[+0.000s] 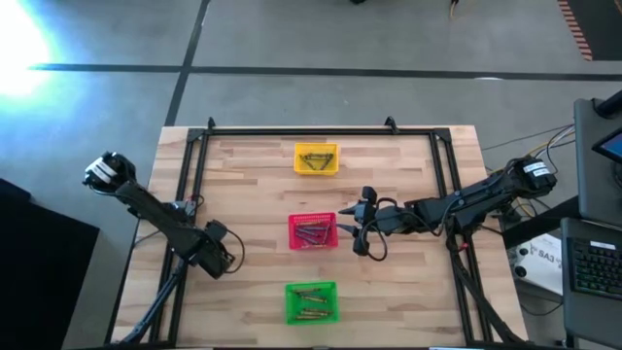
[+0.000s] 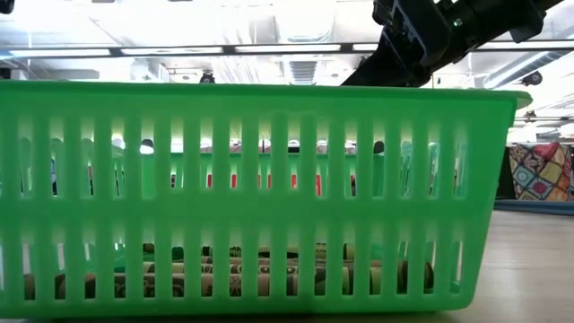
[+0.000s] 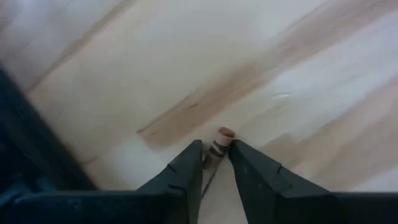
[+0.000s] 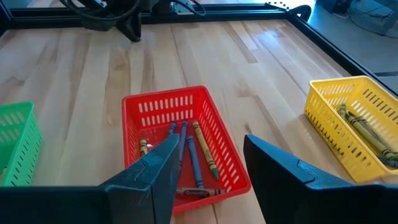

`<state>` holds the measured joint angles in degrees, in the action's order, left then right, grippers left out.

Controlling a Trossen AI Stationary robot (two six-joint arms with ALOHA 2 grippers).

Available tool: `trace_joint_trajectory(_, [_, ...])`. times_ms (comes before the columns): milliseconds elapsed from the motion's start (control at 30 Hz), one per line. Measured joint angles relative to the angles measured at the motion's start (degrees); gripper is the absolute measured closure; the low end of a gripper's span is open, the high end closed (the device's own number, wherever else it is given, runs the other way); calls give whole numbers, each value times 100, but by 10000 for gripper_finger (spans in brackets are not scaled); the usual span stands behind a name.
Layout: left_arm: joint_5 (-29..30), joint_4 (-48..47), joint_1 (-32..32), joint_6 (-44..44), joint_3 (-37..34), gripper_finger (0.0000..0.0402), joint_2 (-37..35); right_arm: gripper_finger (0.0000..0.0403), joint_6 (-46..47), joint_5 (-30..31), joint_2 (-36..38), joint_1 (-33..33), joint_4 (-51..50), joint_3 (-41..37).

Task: Sort crayons
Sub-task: Put the brown crayon into the green bin

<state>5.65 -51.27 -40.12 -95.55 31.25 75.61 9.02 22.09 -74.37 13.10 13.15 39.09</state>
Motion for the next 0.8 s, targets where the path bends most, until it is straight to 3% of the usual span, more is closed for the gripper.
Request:
trace_joint_trajectory(133, [453,337,-2,-37,149,348,20,232,-1,0,0,-2,-5,0])
trace_joint_trajectory(267, [1385,692,0,97,313,393,35,232,0,0,-2,-2,-29,0])
trace_joint_trajectory(367, [2166,852,0,520,571,391,32,232,45,-2,-2,0,-29,0])
trace_joint_trajectory(567, [3807,1436,0,2058,1395,399,33,232,149,-153,-2,0,-17,0])
trace_joint_trajectory(800, [4748,4170,0,5177,1964,401,212,232,149,-170,-2,0,55,0])
